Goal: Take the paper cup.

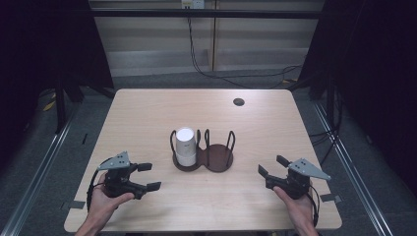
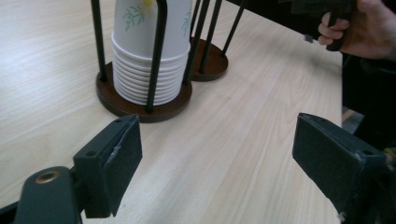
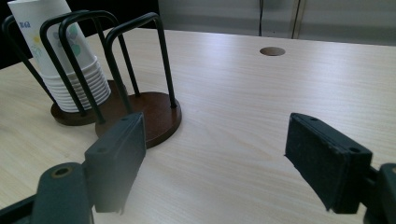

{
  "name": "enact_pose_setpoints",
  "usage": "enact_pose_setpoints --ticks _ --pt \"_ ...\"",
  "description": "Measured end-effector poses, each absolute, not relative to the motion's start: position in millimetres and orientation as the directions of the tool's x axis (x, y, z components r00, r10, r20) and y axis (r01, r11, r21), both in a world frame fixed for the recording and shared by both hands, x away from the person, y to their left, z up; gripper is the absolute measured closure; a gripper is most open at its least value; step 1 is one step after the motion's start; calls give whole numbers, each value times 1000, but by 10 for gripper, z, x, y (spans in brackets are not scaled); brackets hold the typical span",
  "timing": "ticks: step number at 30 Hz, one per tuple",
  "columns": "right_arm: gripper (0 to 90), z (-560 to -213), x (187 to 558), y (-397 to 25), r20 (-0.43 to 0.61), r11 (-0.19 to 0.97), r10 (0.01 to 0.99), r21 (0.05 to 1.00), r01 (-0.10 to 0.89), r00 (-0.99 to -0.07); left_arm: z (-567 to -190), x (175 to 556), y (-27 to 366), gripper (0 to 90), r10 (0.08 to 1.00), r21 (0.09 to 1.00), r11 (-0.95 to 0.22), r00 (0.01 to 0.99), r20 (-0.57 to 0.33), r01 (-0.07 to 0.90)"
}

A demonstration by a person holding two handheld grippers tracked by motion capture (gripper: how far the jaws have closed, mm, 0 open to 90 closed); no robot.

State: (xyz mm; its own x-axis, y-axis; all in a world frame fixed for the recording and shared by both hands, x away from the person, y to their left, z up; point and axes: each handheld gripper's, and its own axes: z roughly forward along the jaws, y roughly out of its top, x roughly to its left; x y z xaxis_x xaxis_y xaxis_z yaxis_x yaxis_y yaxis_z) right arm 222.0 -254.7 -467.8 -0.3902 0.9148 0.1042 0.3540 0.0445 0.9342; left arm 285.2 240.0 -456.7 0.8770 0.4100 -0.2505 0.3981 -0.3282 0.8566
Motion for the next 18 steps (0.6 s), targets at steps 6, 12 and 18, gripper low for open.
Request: enact_pose_setpoints --ticks 6,12,18 --pt "189 -4676 2214 -2545 102 54 910 931 360 -402 -4585 2839 2333 161 416 862 -339 882 -221 376" --pt "189 -4678 2213 -2510 78 89 905 927 365 -418 -4545 2826 2318 224 419 873 -316 881 -222 370" --pt "189 -4677 2197 -2464 74 108 897 919 378 -436 -4426 2823 2366 307 403 896 -267 886 -231 355"
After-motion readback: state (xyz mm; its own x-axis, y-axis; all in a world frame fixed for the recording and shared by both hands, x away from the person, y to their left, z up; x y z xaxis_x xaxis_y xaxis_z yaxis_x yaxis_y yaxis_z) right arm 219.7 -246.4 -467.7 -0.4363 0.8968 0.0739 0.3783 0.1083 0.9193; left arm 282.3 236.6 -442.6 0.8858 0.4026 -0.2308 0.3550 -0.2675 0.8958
